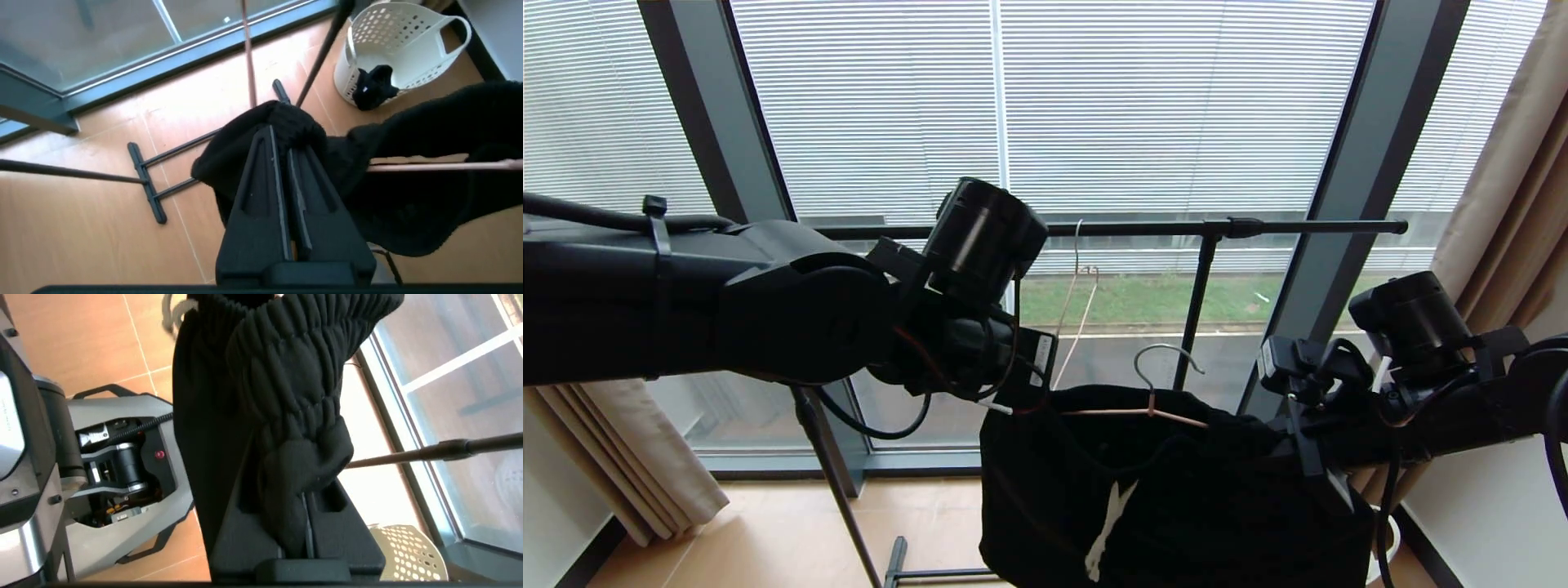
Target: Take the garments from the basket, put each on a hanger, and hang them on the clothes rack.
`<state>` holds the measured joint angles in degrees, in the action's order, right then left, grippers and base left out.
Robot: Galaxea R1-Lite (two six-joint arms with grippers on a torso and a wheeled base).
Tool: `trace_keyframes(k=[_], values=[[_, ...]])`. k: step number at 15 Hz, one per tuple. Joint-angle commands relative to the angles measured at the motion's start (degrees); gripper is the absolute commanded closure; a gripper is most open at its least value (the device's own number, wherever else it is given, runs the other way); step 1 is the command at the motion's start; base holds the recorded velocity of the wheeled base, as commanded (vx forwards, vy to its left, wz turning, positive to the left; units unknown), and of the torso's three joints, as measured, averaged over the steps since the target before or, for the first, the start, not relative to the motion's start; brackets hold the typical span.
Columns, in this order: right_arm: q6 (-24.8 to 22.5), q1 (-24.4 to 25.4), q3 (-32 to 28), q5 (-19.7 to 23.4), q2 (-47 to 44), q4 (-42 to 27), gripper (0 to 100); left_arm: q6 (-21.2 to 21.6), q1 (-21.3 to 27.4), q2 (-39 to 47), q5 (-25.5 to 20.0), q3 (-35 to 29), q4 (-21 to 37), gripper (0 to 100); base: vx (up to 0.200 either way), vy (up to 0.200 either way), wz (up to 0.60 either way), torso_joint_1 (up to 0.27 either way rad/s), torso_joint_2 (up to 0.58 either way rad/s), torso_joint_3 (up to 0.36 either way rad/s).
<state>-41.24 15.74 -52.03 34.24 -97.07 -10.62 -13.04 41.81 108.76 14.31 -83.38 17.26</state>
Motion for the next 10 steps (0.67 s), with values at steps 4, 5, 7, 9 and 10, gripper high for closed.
trace_keyframes(k=[4,5,7,9,10], values=[[1.07,0.52,0.0,2.14,-0.22,0.07,100,-0.14,4.24,1.8,0.01,-3.54,2.16,100,0.0,0.0,0.0,0.0,0.0,0.0],[1.07,0.52,0.0,3.64,-0.4,0.07,100,-0.4,4.07,2.42,0.1,-4.24,2.25,100,0.0,0.0,0.0,0.0,0.0,0.0],[0.99,0.43,0.09,5.31,-0.75,0.25,100,-0.58,3.1,3.21,0.1,-4.68,2.25,100,0.0,0.0,0.0,0.0,0.0,0.0],[1.07,0.43,-0.09,5.04,-1.01,0.33,100,-1.46,3.27,2.94,0.1,-4.42,2.25,100,0.0,0.0,0.0,0.0,0.0,0.0],[1.6,-0.18,-1.41,5.04,-2.59,0.42,100,-1.46,4.07,2.33,0.19,-3.45,2.25,100,0.0,0.0,0.0,0.0,0.0,0.0]])
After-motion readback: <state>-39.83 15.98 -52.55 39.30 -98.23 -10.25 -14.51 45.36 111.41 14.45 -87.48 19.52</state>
